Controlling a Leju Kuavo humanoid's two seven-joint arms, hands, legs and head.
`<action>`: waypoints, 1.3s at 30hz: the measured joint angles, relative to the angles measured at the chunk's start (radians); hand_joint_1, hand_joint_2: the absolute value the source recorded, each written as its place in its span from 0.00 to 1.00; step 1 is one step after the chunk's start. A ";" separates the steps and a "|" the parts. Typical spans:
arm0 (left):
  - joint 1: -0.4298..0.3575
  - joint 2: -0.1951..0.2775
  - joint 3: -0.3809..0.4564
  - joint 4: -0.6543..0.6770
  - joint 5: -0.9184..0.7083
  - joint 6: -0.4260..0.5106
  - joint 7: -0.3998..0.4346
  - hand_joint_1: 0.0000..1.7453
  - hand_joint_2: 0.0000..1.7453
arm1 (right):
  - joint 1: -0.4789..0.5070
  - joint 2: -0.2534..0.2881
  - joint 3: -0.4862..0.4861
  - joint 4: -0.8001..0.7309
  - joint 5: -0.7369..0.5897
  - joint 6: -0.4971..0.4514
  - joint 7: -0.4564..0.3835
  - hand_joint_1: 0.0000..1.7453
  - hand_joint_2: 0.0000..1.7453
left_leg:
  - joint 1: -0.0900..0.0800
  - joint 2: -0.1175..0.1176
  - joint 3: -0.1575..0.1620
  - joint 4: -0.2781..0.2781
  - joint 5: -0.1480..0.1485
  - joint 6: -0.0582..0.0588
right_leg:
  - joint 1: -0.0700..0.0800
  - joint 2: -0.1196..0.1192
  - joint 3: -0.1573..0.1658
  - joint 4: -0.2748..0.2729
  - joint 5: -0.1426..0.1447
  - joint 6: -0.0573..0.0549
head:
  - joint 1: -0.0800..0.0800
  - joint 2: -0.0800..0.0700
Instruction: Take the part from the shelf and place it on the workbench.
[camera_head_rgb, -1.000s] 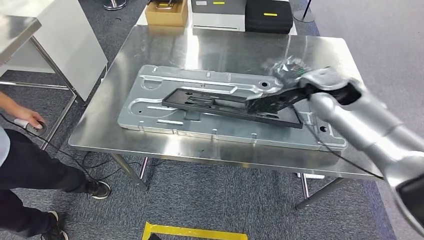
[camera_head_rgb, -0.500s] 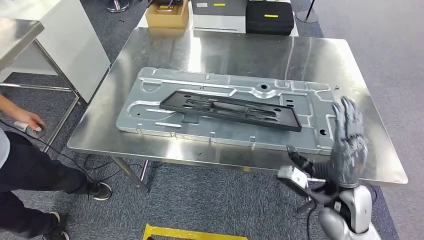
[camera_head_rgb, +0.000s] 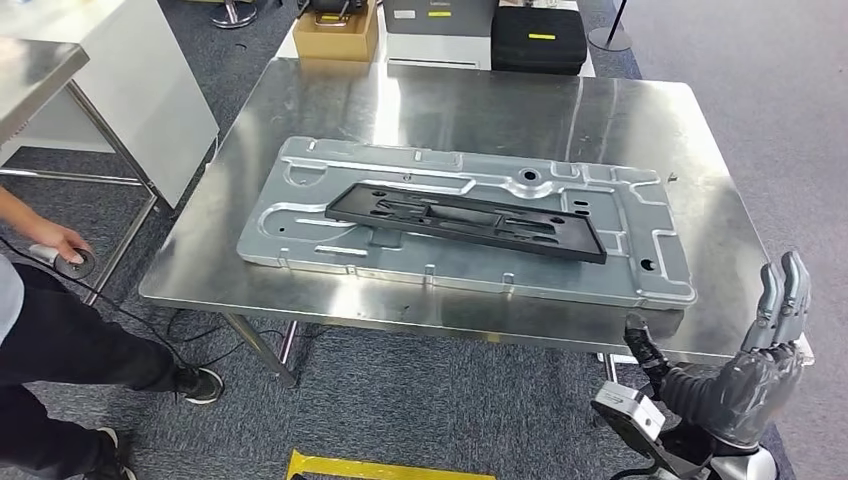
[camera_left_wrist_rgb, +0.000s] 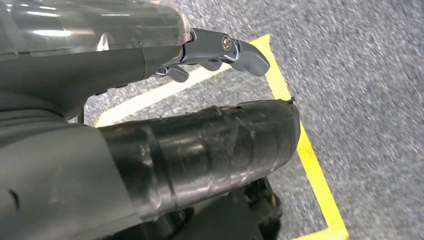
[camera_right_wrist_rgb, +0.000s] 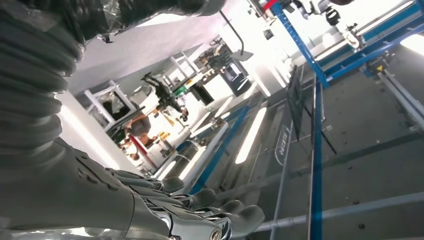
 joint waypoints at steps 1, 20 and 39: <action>0.000 0.000 0.000 0.000 0.000 0.002 0.000 0.00 0.00 | 0.004 0.005 -0.007 -0.003 -0.001 0.000 -0.005 0.00 1.00 | 0.002 0.001 0.001 -0.005 0.005 0.007 | -0.001 0.000 -0.010 0.023 -0.018 0.004 | 0.000 0.000; 0.001 -0.003 0.000 0.000 0.011 0.027 0.032 0.00 0.00 | 0.059 0.075 -0.067 -0.028 -0.045 0.000 -0.061 0.00 1.00 | 0.003 0.005 -0.109 0.265 -0.153 -0.036 | 0.001 -0.007 0.008 -0.014 0.002 -0.042 | -0.002 0.000; 0.001 -0.004 0.000 0.000 0.019 0.031 0.033 0.00 0.00 | 0.084 0.084 -0.082 -0.031 -0.080 0.000 -0.067 0.00 1.00 | 0.002 0.016 -0.016 0.001 0.019 0.017 | -0.003 -0.005 -0.013 0.148 -0.090 0.015 | 0.001 0.000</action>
